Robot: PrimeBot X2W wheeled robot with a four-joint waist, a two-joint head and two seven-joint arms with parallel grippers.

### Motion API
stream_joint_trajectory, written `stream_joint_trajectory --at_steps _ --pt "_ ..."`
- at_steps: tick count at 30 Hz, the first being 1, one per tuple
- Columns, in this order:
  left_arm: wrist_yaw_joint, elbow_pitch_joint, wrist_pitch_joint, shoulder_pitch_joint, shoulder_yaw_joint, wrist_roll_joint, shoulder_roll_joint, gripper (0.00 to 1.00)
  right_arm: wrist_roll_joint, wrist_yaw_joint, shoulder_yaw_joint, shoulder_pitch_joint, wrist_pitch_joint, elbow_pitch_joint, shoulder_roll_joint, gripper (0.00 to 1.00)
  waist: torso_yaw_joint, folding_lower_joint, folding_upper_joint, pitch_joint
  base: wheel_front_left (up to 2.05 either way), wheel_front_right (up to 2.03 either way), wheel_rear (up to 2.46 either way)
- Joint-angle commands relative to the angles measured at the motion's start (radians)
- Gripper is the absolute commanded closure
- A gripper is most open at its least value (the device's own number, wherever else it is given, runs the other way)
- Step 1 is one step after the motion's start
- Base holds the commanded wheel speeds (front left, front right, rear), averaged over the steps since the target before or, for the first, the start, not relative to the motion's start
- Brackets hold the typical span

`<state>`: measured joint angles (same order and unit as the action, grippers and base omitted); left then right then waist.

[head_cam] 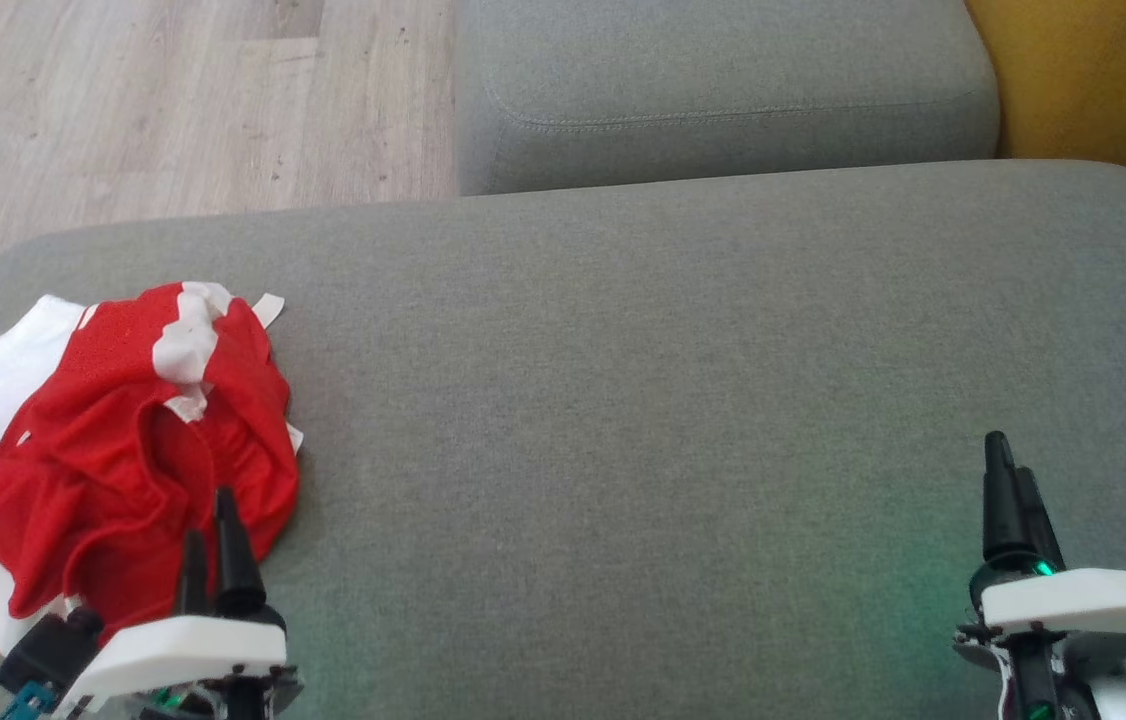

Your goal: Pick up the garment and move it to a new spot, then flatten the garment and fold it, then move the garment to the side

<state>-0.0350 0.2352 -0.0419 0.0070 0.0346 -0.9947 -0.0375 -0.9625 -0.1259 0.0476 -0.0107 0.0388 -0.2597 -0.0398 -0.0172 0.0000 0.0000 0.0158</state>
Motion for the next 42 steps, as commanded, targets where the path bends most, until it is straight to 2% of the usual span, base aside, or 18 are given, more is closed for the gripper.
stream_joint_trajectory --at_steps 1,12,42 --pt "0.002 -0.041 -0.014 -0.03 -0.005 0.041 -0.008 0.0 0.041 -0.003 -0.015 0.032 0.016 0.042 -0.006 0.0 0.0 0.0 0.0 0.0 0.0 0.0 0.0" --pt "0.001 -0.051 -0.047 -0.034 0.017 0.187 -0.009 0.0 0.187 -0.003 -0.04 0.028 0.049 0.053 -0.007 0.0 -0.005 0.0 0.0 0.002 0.0 0.0 0.0" --pt "0.034 -0.079 -0.132 -0.028 0.073 0.558 -0.011 0.0 0.552 -0.004 -0.111 0.024 0.134 0.068 -0.009 0.0 -0.008 0.0 0.0 0.012 0.0 0.0 0.0"
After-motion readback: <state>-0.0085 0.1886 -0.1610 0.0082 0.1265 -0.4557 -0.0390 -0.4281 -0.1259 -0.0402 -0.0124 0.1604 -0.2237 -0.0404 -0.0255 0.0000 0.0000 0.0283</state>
